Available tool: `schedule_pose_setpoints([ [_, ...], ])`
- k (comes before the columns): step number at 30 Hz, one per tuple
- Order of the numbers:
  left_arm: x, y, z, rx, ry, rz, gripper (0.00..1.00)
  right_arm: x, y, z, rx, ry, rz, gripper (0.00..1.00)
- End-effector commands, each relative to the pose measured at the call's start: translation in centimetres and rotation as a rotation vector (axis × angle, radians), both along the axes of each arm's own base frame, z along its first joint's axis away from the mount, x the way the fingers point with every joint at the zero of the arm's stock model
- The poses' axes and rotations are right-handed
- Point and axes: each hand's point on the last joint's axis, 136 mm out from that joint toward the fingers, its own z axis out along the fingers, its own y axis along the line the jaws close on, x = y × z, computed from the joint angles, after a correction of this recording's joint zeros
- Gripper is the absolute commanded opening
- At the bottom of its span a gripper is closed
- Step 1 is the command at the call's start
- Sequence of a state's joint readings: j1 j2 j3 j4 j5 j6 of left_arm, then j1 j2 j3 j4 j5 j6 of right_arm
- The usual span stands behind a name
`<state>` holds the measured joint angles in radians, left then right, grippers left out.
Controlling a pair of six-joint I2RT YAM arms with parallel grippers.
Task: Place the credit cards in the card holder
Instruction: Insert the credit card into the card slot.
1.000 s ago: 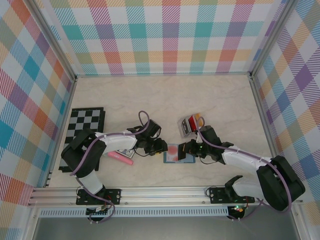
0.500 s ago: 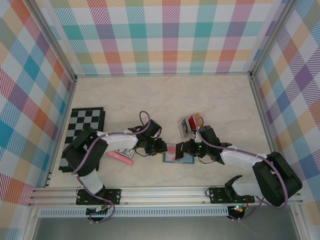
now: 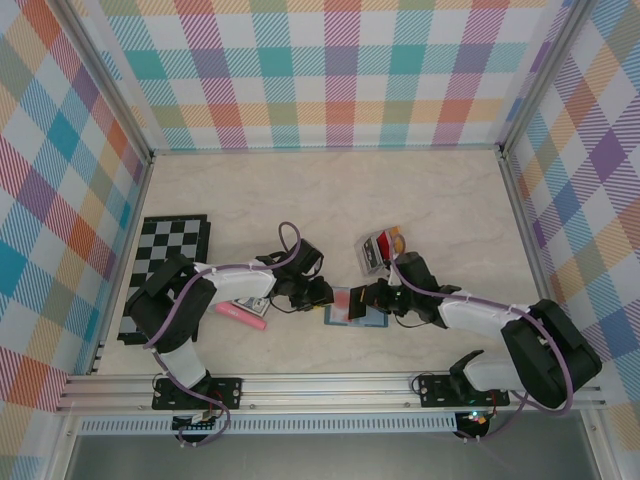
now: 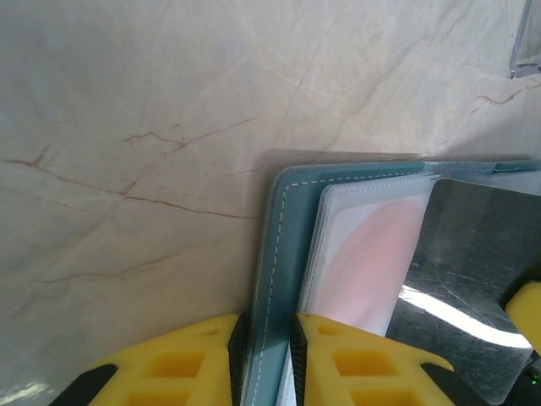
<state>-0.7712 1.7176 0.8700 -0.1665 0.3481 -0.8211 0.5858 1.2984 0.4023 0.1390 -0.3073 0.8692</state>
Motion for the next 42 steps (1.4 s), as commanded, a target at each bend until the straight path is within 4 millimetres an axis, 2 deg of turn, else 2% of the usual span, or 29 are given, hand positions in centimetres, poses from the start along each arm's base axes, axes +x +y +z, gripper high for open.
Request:
schedule_pose_setpoints([
  [1, -0.5, -0.7, -0.7, -0.003, 0.015, -0.025, 0.23, -0.1, 0.7, -0.5, -0.013, 0.023, 0.001, 0.1],
  [10, -0.7, -0.5, -0.8, 0.004, 0.017, -0.024, 0.22, -0.3, 1.6, -0.8, -0.012, 0.036, 0.013, 0.11],
  [15, -0.6, -0.5, -0.8, 0.008, 0.015, -0.021, 0.22, -0.9, -0.3, -0.8, -0.096, 0.035, 0.007, 0.1],
  [19, -0.5, -0.4, -0.9, 0.014, 0.016, -0.02, 0.21, -1.0, -1.5, -0.4, -0.083, 0.04, 0.0, 0.1],
  [26, -0.5, -0.7, -0.8, 0.007, 0.019, -0.022, 0.21, -1.0, 0.6, -0.5, 0.017, 0.07, 0.053, 0.1],
  [33, -0.5, -0.7, -0.8, 0.006, 0.02, -0.022, 0.21, -0.7, 1.4, 0.1, 0.031, 0.058, 0.091, 0.09],
  [42, -0.4, -0.8, -0.6, 0.004, 0.014, -0.025, 0.21, -1.0, 2.0, -0.3, 0.025, 0.09, 0.104, 0.11],
])
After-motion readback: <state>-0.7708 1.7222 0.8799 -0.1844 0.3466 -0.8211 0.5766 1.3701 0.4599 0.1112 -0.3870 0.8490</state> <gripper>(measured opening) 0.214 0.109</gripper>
